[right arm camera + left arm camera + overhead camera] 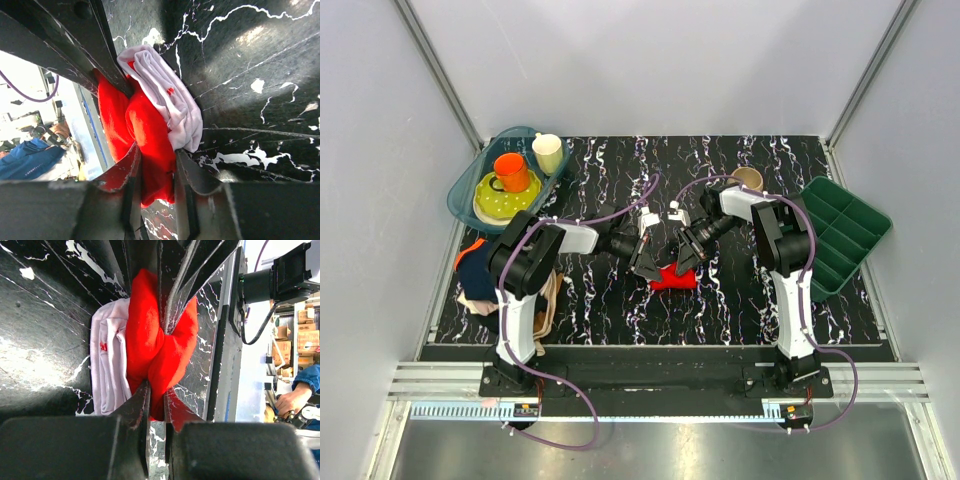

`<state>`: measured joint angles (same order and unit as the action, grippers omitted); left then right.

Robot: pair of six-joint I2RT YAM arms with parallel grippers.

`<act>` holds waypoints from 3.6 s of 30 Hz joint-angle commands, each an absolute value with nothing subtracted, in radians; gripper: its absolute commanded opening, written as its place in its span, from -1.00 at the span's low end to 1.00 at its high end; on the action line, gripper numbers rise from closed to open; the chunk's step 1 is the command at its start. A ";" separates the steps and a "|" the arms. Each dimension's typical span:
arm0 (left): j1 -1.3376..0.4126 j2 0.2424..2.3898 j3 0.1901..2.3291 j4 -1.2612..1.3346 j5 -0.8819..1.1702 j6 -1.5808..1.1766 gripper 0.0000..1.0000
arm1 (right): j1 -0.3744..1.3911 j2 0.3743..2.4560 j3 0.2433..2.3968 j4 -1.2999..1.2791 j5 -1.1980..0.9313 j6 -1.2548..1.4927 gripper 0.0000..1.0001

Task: Roll the underwear
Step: Roll the underwear to the center of the board, then pick up the underwear from the center of the board, then place the underwear in the storage box.

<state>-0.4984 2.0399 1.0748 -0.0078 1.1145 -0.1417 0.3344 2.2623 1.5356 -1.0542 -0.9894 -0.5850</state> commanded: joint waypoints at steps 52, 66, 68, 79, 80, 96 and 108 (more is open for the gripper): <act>-0.606 0.968 0.572 0.020 0.466 -0.163 0.30 | -0.460 1.574 1.345 -1.088 -0.793 -0.595 -1.00; -0.664 0.982 0.545 0.037 0.420 -0.147 0.31 | -0.494 1.598 1.206 -0.818 -0.707 -0.453 -1.00; -0.666 0.983 0.540 0.043 0.420 -0.146 0.31 | -0.494 1.618 1.200 -0.808 -0.700 -0.449 -1.00; -0.673 1.000 0.532 0.055 0.423 -0.143 0.31 | -0.492 1.649 1.121 -0.772 -0.655 -0.485 -1.00; -0.673 0.999 0.532 0.057 0.423 -0.143 0.31 | -0.492 1.643 1.117 -0.770 -0.646 -0.491 -1.00; -0.678 0.999 0.531 0.061 0.431 -0.146 0.30 | -0.385 1.582 1.051 -0.787 -0.526 -0.603 -1.00; -0.678 1.005 0.532 0.064 0.437 -0.146 0.30 | -0.308 1.621 1.003 -0.755 -0.362 -0.630 -1.00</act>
<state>-0.6735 0.9989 0.5320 0.0025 0.4366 -0.1558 -0.3424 1.5719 1.0702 -0.7185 -0.4850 -0.5900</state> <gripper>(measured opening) 0.650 0.295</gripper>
